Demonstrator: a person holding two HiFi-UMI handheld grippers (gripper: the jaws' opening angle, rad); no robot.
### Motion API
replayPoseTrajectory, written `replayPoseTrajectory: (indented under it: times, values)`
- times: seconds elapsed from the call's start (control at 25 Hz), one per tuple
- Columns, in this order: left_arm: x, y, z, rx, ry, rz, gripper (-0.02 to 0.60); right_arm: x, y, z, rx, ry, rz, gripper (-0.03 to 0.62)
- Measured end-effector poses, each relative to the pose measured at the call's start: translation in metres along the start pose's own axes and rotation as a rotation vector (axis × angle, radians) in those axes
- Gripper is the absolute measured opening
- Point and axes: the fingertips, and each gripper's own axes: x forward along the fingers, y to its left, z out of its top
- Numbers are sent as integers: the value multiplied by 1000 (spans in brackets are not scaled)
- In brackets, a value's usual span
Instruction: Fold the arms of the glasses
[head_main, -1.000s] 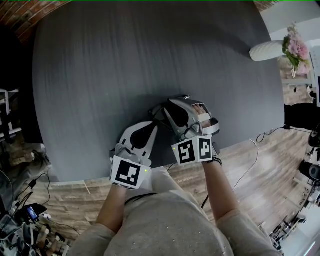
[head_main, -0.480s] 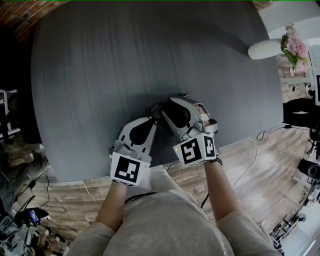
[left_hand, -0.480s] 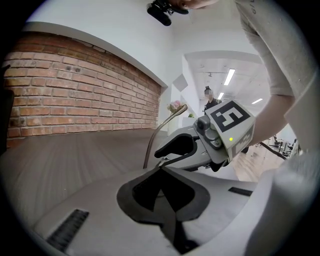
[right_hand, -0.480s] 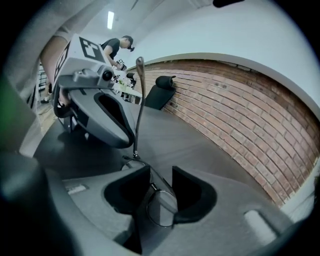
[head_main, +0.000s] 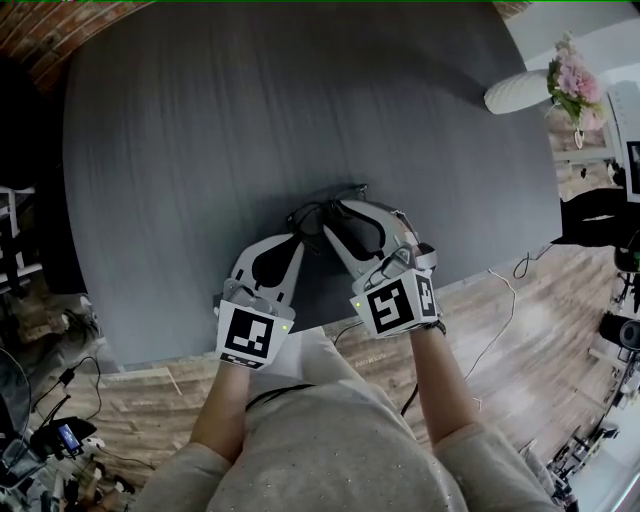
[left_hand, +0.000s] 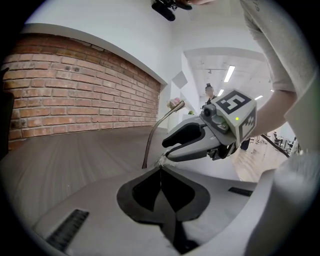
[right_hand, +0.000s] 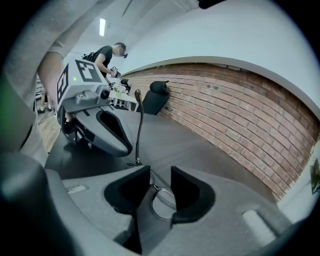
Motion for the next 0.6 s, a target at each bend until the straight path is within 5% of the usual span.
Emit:
replayPoseTrajectory:
  times: [0.24,0.36,0.6]
  values:
    - [-10,5,-2,-16,4,54,-2,-27,-9,15,68,-41,-50,121]
    - [-14,9,1,-17,-15,69,-2,-42,-17,34,108,-114,-76,63]
    - [-19,18,15,-26,-74,108,-2,-67,-26,75,287,-281,-77,63]
